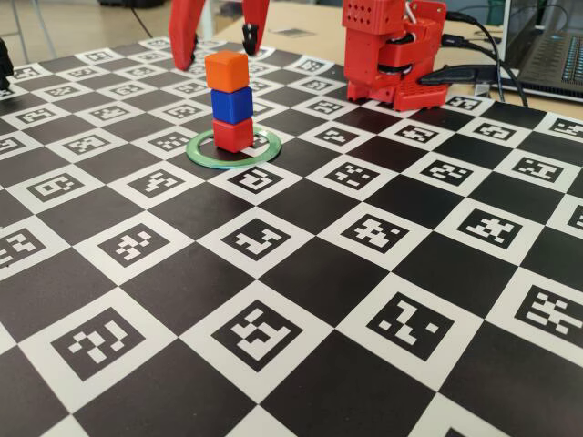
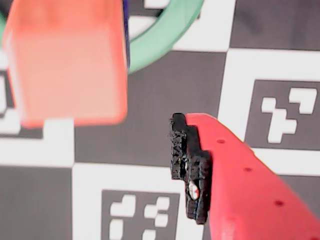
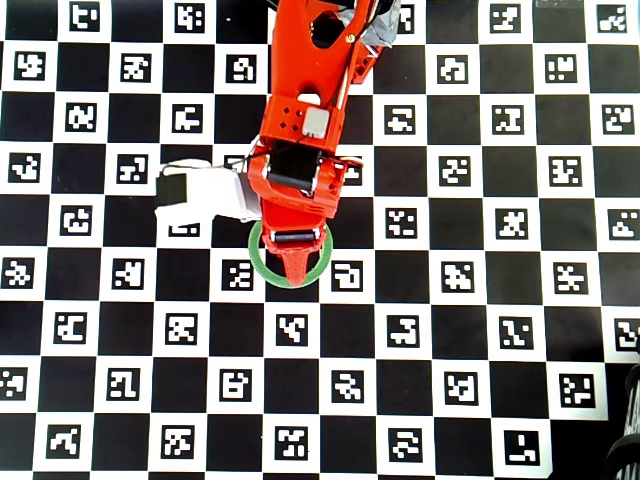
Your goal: Grab the red cube then put it in the green circle then put the blue cube on top and finally the orange cube on top
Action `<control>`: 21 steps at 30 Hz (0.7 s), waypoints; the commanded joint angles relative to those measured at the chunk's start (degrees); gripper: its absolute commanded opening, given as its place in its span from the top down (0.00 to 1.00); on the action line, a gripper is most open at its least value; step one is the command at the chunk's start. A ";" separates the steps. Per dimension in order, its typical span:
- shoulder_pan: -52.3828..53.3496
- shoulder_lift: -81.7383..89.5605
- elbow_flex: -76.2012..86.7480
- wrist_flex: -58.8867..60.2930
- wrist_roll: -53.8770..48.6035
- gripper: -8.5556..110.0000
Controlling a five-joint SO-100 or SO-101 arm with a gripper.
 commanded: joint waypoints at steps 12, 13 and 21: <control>-10.90 45.00 32.43 -12.04 -14.41 0.98; -11.16 47.20 35.60 -13.80 -16.70 0.98; -12.39 63.81 60.47 -29.62 -36.56 0.98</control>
